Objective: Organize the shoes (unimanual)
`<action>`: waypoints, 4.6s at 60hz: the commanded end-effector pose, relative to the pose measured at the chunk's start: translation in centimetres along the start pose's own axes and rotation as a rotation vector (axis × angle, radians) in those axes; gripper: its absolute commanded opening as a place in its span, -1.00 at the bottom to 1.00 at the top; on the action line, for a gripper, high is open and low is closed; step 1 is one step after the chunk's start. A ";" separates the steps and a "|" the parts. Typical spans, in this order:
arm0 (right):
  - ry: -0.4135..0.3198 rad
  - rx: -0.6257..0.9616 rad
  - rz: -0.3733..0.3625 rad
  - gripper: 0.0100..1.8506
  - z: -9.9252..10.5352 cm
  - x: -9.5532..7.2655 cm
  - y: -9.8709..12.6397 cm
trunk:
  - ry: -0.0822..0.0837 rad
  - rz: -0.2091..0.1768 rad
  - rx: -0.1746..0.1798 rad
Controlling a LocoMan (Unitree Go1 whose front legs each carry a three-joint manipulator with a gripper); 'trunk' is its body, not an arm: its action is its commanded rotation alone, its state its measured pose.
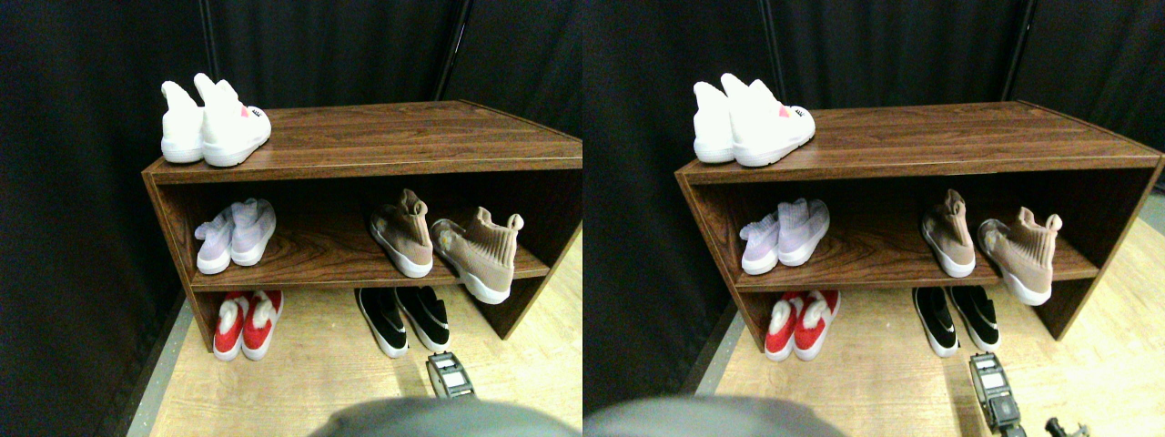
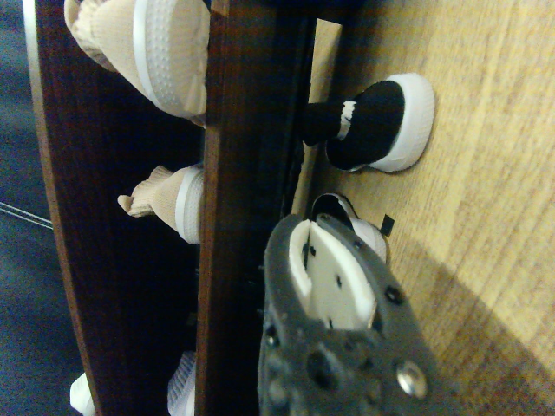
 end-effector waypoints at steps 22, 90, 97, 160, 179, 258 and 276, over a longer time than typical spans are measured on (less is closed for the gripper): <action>-0.033 -0.014 -0.013 -0.87 0.9 0.2 0.2 | 0.000 0.005 -0.009; -0.094 0.418 0.027 -0.53 6.6 -2.9 -2.4 | -0.113 -0.051 -0.044; -0.141 0.573 0.014 -0.49 7.4 -3.2 -2.7 | -0.121 -0.056 -0.049; -0.129 1.195 -0.081 0.78 8.8 1.5 -5.9 | -0.098 -0.069 -0.030; -0.107 1.308 -0.085 0.78 9.1 4.0 -6.2 | -0.096 -0.057 -0.037; -0.092 1.317 -0.039 0.71 11.7 4.0 -5.9 | -0.076 -0.061 -0.020; -0.147 1.246 -0.028 0.64 12.3 2.5 -8.0 | -0.076 -0.063 -0.016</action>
